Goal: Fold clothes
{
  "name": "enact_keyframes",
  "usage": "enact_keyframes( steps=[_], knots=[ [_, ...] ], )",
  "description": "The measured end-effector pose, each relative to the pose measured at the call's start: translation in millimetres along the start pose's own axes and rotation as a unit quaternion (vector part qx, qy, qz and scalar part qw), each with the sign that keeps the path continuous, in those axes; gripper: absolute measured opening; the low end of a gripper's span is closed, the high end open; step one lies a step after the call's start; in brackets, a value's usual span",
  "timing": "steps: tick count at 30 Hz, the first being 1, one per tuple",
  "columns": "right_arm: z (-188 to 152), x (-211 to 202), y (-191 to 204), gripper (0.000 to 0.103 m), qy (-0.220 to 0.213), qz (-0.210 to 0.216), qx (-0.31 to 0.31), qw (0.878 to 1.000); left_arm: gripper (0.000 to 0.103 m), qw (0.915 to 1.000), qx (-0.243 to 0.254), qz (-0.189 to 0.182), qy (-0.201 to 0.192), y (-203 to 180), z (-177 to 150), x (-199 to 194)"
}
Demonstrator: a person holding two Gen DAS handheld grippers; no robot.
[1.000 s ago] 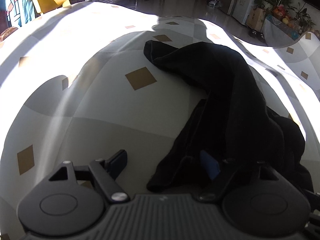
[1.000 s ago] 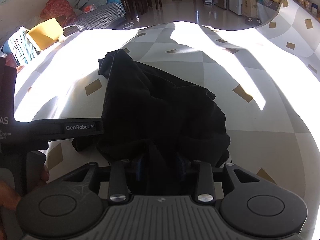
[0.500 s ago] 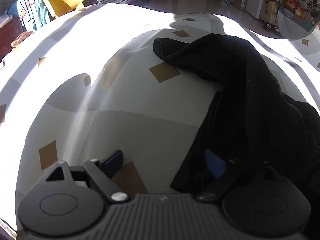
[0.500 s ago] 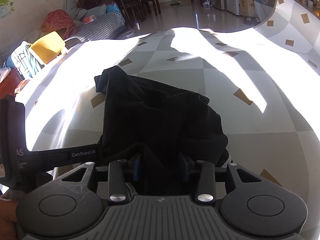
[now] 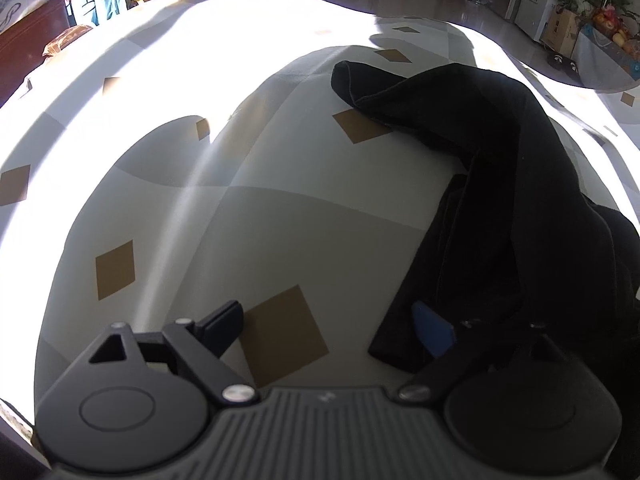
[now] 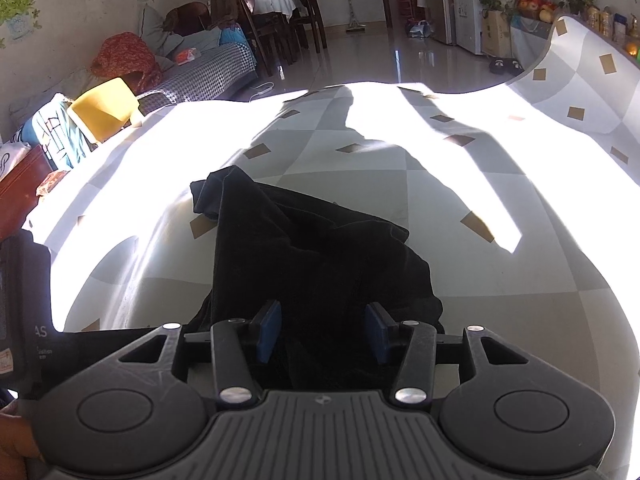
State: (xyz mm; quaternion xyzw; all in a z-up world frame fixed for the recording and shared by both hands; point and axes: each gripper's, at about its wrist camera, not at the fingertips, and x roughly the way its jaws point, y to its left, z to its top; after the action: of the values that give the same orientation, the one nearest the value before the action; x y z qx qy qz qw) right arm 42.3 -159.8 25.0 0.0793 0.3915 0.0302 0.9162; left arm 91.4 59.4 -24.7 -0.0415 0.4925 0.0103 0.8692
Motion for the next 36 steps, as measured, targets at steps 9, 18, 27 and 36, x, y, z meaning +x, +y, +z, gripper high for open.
enact_keyframes(
  steps=[9, 18, 27, 36],
  knots=[
    [-9, 18, 2, 0.05, 0.029, -0.034, -0.023, 0.999, 0.091, 0.998, 0.015, -0.057, -0.024, -24, 18, 0],
    [-12, 28, -5, 0.051, 0.043, -0.052, -0.02, 0.998, 0.091, 0.9965, 0.04, -0.068, -0.027, -43, 21, 14],
    [-12, 34, -1, 0.056, 0.045, -0.064, -0.027, 0.997, 0.094, 0.9953, 0.07, -0.059, -0.034, -53, 17, 23],
    [-14, 37, 3, 0.056, 0.041, -0.075, -0.037, 0.996, 0.101, 0.9951, 0.087, -0.012, -0.045, -50, 9, 27]
  ],
)
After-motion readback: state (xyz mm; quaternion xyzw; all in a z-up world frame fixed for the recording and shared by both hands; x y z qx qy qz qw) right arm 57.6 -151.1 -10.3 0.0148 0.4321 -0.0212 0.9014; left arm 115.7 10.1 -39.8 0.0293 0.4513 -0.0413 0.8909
